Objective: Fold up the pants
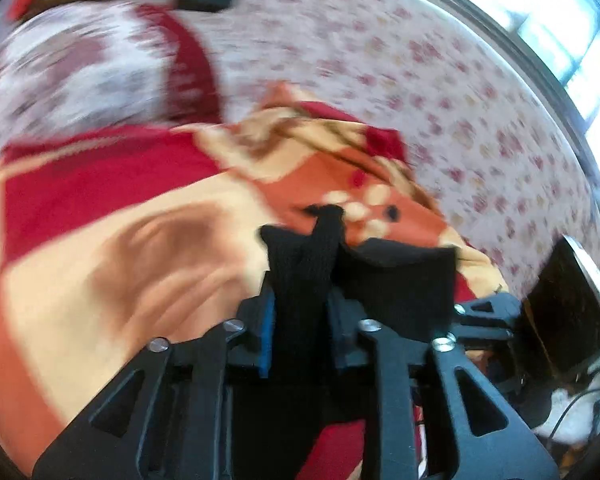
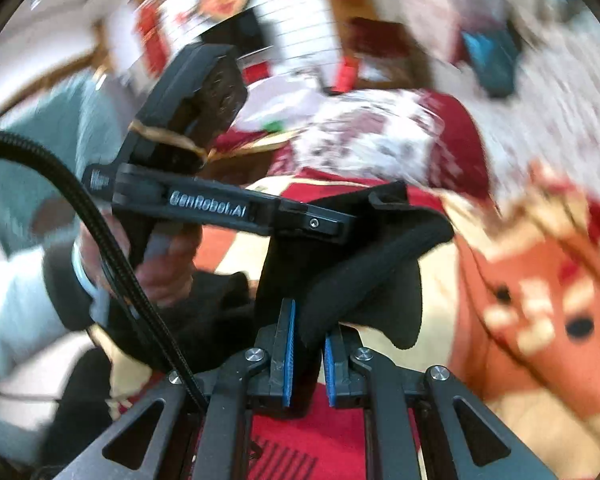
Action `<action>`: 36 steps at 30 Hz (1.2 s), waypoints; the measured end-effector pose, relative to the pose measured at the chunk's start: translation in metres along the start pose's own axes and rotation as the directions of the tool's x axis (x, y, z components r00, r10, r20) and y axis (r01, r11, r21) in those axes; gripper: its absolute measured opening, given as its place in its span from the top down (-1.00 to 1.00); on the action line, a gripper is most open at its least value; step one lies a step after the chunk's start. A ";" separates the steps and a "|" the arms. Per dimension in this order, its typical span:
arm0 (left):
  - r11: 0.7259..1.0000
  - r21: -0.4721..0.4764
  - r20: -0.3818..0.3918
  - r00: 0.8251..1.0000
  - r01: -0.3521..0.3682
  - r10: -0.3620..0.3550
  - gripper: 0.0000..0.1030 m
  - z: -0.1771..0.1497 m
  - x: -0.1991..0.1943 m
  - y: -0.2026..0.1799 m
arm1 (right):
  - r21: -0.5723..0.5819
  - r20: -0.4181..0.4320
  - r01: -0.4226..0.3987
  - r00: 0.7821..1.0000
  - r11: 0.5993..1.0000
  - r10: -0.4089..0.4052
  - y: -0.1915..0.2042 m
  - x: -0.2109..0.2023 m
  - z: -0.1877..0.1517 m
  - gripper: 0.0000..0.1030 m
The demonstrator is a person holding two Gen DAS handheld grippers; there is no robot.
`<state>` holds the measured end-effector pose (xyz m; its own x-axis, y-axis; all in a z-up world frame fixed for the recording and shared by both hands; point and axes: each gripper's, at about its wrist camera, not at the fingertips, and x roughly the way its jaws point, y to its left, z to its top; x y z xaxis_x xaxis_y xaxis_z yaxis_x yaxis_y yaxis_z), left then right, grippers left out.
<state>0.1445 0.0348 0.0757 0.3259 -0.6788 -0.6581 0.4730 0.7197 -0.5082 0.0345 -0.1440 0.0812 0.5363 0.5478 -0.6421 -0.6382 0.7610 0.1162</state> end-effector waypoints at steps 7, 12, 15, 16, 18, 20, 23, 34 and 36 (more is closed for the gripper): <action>0.937 -0.304 0.093 0.974 -0.171 0.208 0.41 -0.080 -0.089 0.078 | -0.286 -0.141 -0.069 0.990 0.956 0.029 0.095 0.080 -0.024 0.75; 0.906 -0.374 0.141 0.954 -0.197 0.266 0.15 -0.123 -0.126 0.080 | -0.322 -0.251 -0.198 0.961 0.926 0.118 0.125 0.086 -0.045 0.03; 0.897 -0.395 0.146 0.950 -0.199 0.275 0.15 -0.138 -0.130 0.073 | -0.242 -0.218 -0.264 0.953 0.934 0.212 0.109 0.061 -0.044 0.03; 0.894 -0.401 0.143 0.950 -0.201 0.278 0.10 -0.142 -0.129 0.069 | -0.208 -0.197 -0.279 0.951 0.938 0.240 0.101 0.053 -0.041 0.03; 0.889 -0.412 0.136 0.951 -0.201 0.278 -0.05 -0.150 -0.129 0.060 | -0.111 -0.146 -0.292 0.950 0.950 0.275 0.079 0.035 -0.035 0.00; 0.892 -0.414 0.141 0.955 -0.182 0.260 -0.15 -0.151 -0.127 0.047 | -0.031 -0.129 -0.276 0.954 0.961 0.270 0.057 0.031 -0.031 -0.06; 0.882 -0.433 0.143 0.953 -0.184 0.269 -0.38 -0.154 -0.128 0.028 | 0.076 -0.122 -0.222 0.966 0.972 0.230 0.025 0.034 -0.029 -0.09; 0.798 -0.513 -0.004 0.930 -0.316 0.366 -0.41 -0.171 -0.064 0.020 | 0.371 -0.221 -0.165 0.940 0.914 0.259 -0.044 0.093 -0.023 -0.17; 0.797 -0.510 0.002 0.926 -0.324 0.377 -0.41 -0.166 -0.060 0.021 | 0.436 -0.202 -0.202 0.928 0.877 0.314 -0.053 0.097 -0.028 -0.17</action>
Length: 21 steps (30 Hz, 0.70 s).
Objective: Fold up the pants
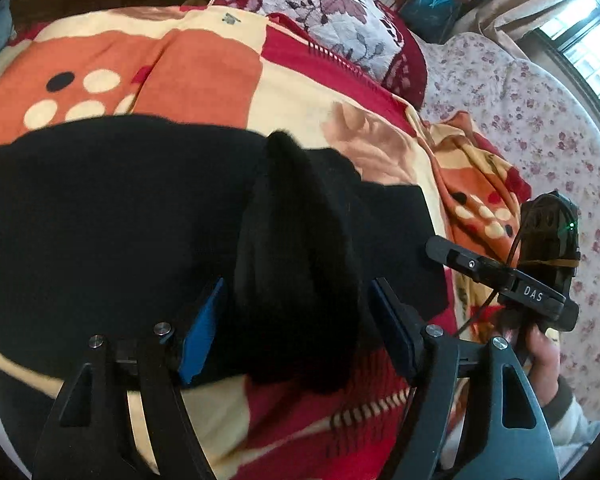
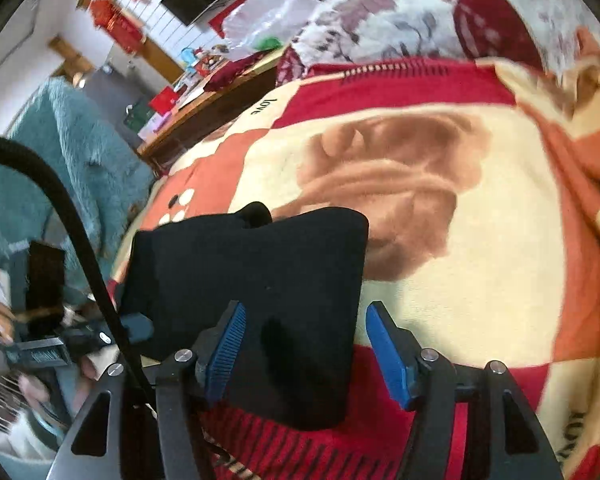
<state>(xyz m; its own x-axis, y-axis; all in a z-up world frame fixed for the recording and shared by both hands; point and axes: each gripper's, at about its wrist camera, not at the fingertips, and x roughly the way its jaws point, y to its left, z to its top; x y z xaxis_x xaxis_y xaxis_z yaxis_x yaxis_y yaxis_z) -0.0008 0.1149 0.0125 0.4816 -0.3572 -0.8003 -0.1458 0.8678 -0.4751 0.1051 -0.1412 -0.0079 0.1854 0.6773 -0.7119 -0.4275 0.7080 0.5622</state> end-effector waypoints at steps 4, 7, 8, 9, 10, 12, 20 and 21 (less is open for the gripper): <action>1.000 -0.008 -0.010 1.000 0.009 -0.009 -0.41 0.009 0.015 -0.005 | 0.087 -0.033 -0.114 0.993 0.990 0.118 -0.019 0.019 0.002 -0.10; 1.000 0.008 -0.011 1.000 0.018 -0.018 -0.03 0.014 0.019 -0.013 | 0.060 -0.014 -0.099 0.995 0.993 0.100 -0.018 0.016 -0.003 0.32; 0.999 0.032 -0.025 0.999 0.024 -0.023 0.13 0.016 0.020 -0.020 | 0.055 -0.003 -0.102 0.995 0.993 0.102 -0.018 0.012 -0.004 0.41; 0.997 0.067 -0.024 0.999 0.024 -0.022 0.16 0.018 0.020 -0.029 | 0.039 0.009 -0.098 0.995 0.994 0.097 -0.015 0.007 -0.004 0.49; 0.995 0.096 -0.017 1.000 0.019 -0.017 0.29 0.019 0.019 -0.036 | 0.010 0.022 -0.076 0.997 0.997 0.075 -0.011 0.002 -0.005 0.51; 0.985 0.171 0.013 1.000 -0.010 0.007 0.32 0.020 0.015 -0.052 | -0.049 0.048 -0.022 0.999 0.999 0.024 -0.001 -0.008 -0.003 0.56; 0.988 0.067 0.009 0.990 -0.142 0.141 0.33 0.015 0.017 -0.013 | 0.013 0.035 0.107 0.994 0.994 -0.107 -0.029 -0.011 -0.016 0.57; 0.991 0.048 0.016 0.992 -0.126 0.126 0.33 0.013 0.011 -0.007 | 0.068 0.034 0.067 0.997 0.995 -0.069 -0.040 -0.010 -0.018 0.57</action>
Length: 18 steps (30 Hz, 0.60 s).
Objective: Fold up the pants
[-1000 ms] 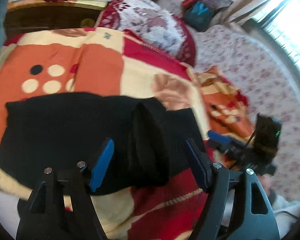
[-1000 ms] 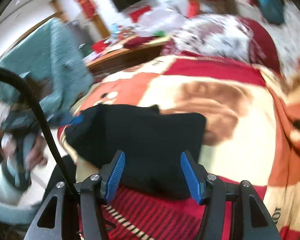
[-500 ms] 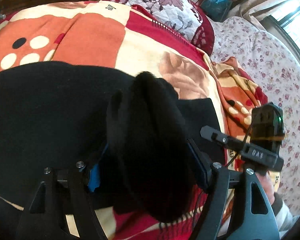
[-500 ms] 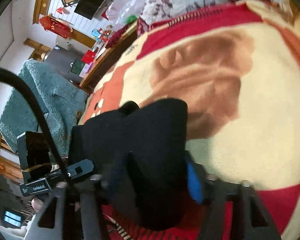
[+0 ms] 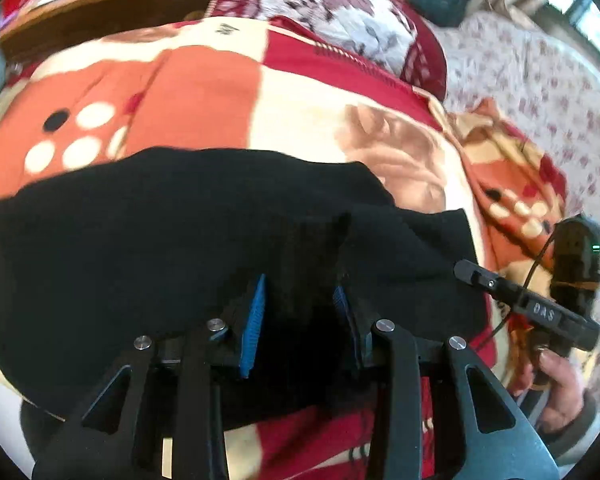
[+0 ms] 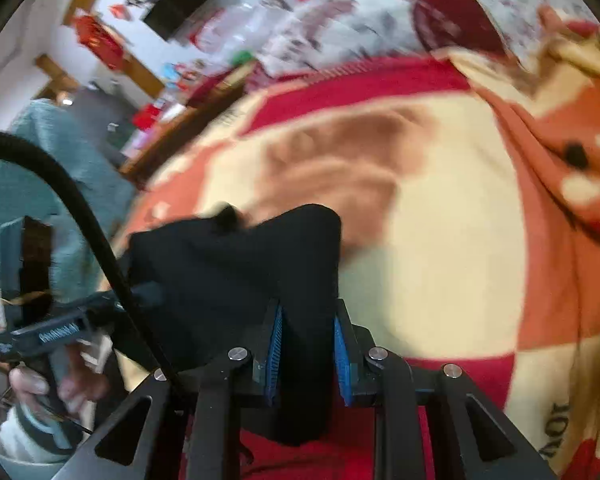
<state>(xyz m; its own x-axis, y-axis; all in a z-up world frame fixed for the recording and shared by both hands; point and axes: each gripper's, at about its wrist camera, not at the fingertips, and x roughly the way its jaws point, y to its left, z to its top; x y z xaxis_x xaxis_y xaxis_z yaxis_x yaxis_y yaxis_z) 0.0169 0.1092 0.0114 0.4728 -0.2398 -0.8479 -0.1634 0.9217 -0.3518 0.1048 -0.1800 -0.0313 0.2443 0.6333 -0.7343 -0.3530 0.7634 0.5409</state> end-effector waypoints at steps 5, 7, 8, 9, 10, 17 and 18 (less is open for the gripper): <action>0.999 -0.012 0.036 0.999 -0.038 0.039 0.33 -0.006 -0.023 0.013 | 0.046 0.055 0.042 0.998 0.998 -0.044 -0.003 -0.019 0.008 0.20; 0.999 -0.019 0.052 0.998 -0.047 0.048 0.33 -0.009 -0.033 0.016 | 0.043 0.097 0.028 0.995 0.999 -0.032 0.003 -0.034 0.011 0.20; 0.998 -0.021 0.065 0.996 -0.055 0.056 0.33 -0.012 -0.039 0.016 | 0.027 0.124 0.016 0.992 0.999 -0.020 0.009 -0.043 0.012 0.20; 0.998 -0.024 0.074 0.996 -0.056 0.058 0.33 -0.013 -0.042 0.016 | 0.007 0.139 0.018 0.990 1.000 -0.018 0.016 -0.049 0.012 0.18; 0.999 -0.027 0.079 0.996 -0.044 0.046 0.33 -0.016 -0.045 0.015 | -0.015 0.148 0.018 0.989 1.000 -0.015 0.022 -0.052 0.013 0.15; 0.998 0.038 0.104 0.993 0.058 -0.061 0.29 -0.025 -0.059 -0.017 | -0.164 0.043 -0.091 0.994 0.982 0.099 0.072 -0.025 0.019 0.06; 0.997 0.040 0.104 0.992 0.071 -0.075 0.28 -0.026 -0.059 -0.020 | -0.190 0.024 -0.091 0.995 0.978 0.097 0.080 -0.017 0.021 0.06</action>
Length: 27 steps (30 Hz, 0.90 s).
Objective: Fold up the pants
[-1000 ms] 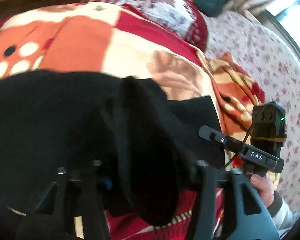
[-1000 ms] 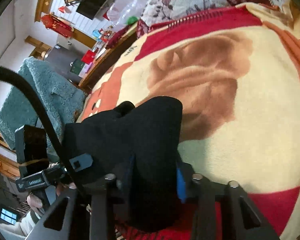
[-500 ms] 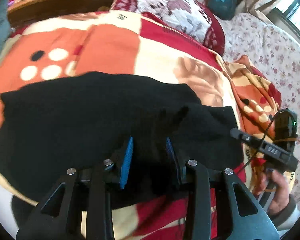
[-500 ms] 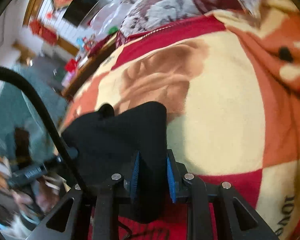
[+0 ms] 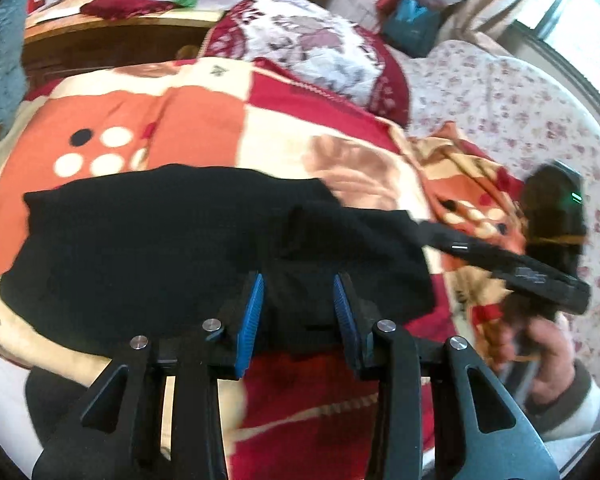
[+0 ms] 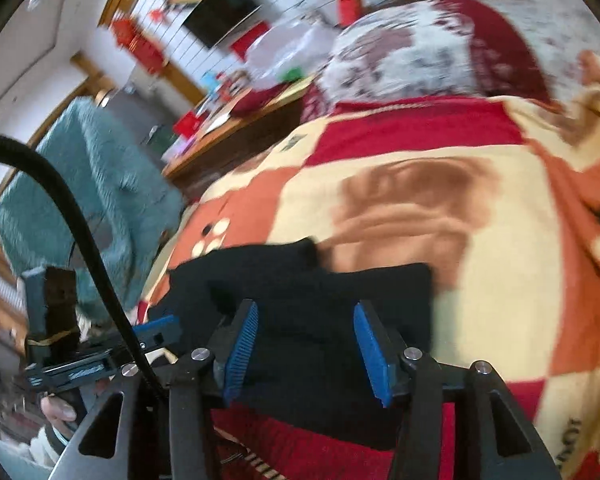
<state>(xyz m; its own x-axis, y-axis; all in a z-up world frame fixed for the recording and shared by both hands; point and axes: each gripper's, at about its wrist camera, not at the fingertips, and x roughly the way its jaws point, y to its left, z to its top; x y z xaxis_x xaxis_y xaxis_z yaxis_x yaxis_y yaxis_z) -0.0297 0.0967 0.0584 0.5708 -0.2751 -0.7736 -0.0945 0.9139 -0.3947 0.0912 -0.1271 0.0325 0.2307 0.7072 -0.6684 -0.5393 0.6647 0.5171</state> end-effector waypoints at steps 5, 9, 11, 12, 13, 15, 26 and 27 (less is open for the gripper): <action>1.000 -0.001 -0.026 0.999 -0.021 0.021 0.25 -0.003 0.020 -0.012 | -0.104 -0.084 0.025 0.996 0.994 -0.034 0.014 0.033 0.011 0.06; 0.993 -0.060 -0.120 0.988 -0.102 0.094 0.25 -0.014 0.046 0.000 | -0.146 -0.133 0.011 0.991 0.989 -0.030 0.021 0.057 0.018 0.06; 0.991 -0.102 -0.124 0.989 -0.091 0.078 0.25 -0.020 0.050 0.008 | -0.197 -0.147 0.065 0.985 0.978 -0.095 0.027 0.072 0.020 0.06; 0.990 -0.110 -0.116 0.991 -0.084 0.071 0.25 -0.021 0.049 0.009 | -0.227 -0.143 0.091 0.982 0.970 -0.125 0.030 0.077 0.019 0.06; 0.991 -0.111 -0.112 0.992 -0.079 0.066 0.25 -0.021 0.049 0.009 | -0.259 -0.130 0.119 0.979 0.959 -0.157 0.032 0.082 0.019 0.06; 0.991 -0.105 -0.110 0.992 -0.079 0.068 0.25 -0.022 0.049 0.009 | -0.304 -0.105 0.190 0.967 0.934 -0.231 0.035 0.094 0.021 -0.01; 0.990 -0.133 -0.083 0.996 -0.050 0.039 0.25 -0.027 0.035 0.016 | -0.283 -0.085 0.192 0.971 0.940 -0.224 0.045 0.078 0.027 -0.06; 0.990 -0.133 -0.077 0.996 -0.056 0.046 0.25 -0.028 0.031 0.016 | -0.284 -0.078 0.198 0.971 0.938 -0.228 0.048 0.074 0.027 -0.06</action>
<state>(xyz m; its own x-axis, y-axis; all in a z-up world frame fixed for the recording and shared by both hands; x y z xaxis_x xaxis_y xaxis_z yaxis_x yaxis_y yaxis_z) -0.0364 0.0948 0.0138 0.5017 -0.2551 -0.8266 -0.2340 0.8799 -0.4136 0.1044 -0.0364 0.0230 0.2837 0.5159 -0.8083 -0.6905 0.6948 0.2012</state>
